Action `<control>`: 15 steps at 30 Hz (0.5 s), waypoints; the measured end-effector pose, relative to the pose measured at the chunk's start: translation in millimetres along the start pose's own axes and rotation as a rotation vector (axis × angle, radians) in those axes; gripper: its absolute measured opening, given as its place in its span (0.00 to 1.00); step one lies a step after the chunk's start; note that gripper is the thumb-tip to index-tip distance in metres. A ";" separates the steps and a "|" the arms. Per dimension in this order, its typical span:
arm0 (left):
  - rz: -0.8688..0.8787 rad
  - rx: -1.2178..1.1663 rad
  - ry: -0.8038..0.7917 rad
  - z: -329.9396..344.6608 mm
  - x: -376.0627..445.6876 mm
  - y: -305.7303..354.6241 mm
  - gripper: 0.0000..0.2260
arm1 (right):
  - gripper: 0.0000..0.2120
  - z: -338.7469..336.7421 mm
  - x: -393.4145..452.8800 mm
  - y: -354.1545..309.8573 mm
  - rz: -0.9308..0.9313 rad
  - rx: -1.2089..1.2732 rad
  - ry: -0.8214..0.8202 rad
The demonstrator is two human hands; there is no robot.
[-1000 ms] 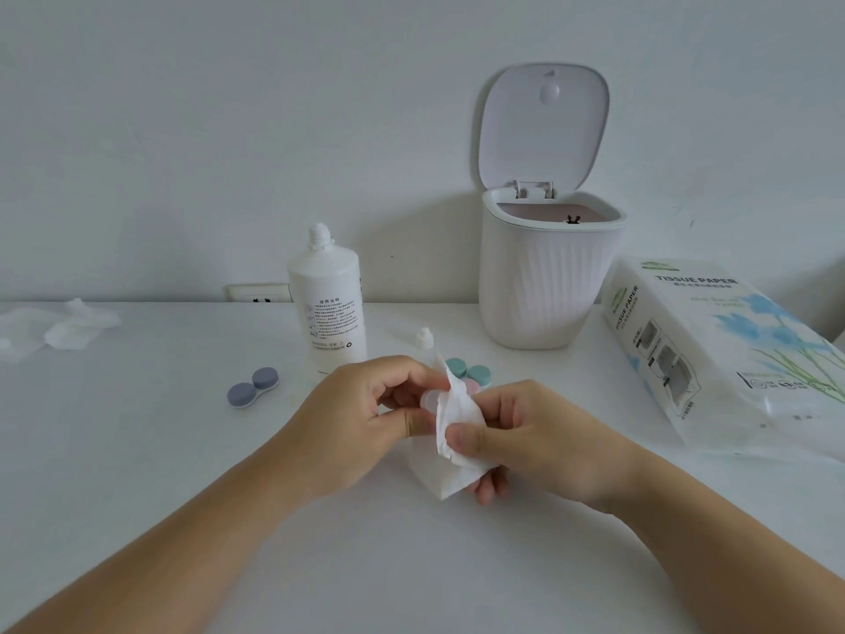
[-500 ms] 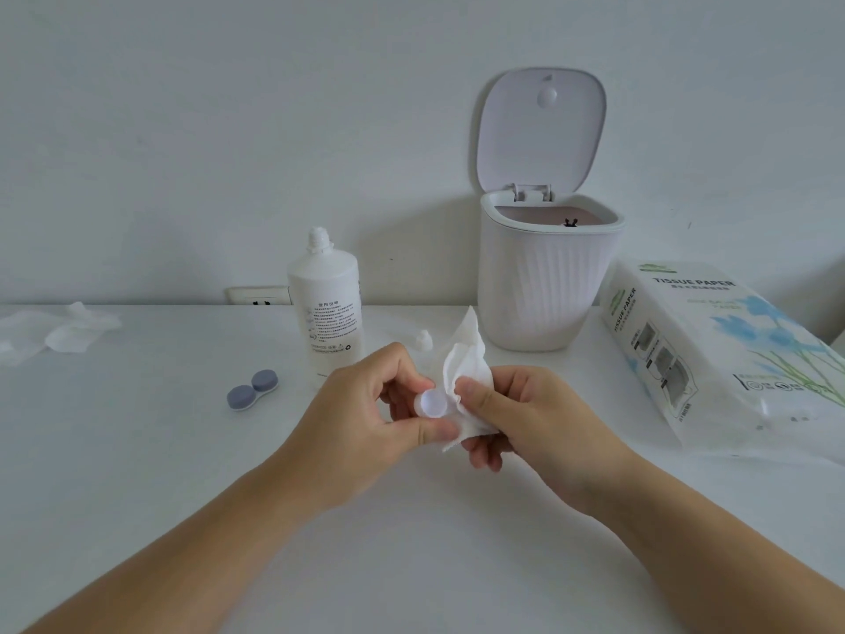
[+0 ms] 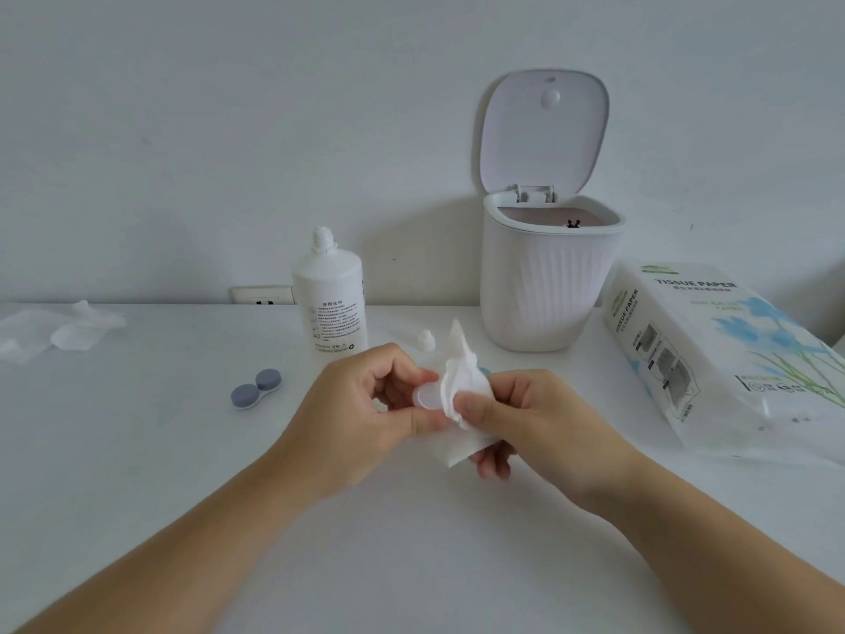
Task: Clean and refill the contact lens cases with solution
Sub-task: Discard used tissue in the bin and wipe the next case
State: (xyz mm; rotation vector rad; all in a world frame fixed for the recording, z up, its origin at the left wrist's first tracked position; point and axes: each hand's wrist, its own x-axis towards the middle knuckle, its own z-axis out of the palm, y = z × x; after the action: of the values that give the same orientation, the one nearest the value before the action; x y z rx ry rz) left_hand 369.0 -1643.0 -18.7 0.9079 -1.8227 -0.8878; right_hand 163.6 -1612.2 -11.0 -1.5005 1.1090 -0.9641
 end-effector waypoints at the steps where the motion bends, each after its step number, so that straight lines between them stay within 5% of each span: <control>1: 0.016 0.009 0.041 2.8 -2.6 0.9 0.13 | 0.14 -0.1 0.5 0.1 -0.021 0.027 0.032; 9: 0.073 0.024 0.090 5.3 -2.5 4.7 0.15 | 0.11 -3.9 3.9 -0.8 -0.124 0.089 0.086; 15: 0.044 -0.097 0.125 -3.5 1.0 3.7 0.12 | 0.03 -11.9 6.1 2.2 -0.265 -0.041 0.362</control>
State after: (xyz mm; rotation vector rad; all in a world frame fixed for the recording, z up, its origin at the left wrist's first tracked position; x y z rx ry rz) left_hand 371.0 -1642.8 -14.0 0.8410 -1.6728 -0.8652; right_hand 153.5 -1621.3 -10.8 -1.5708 1.2049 -1.4473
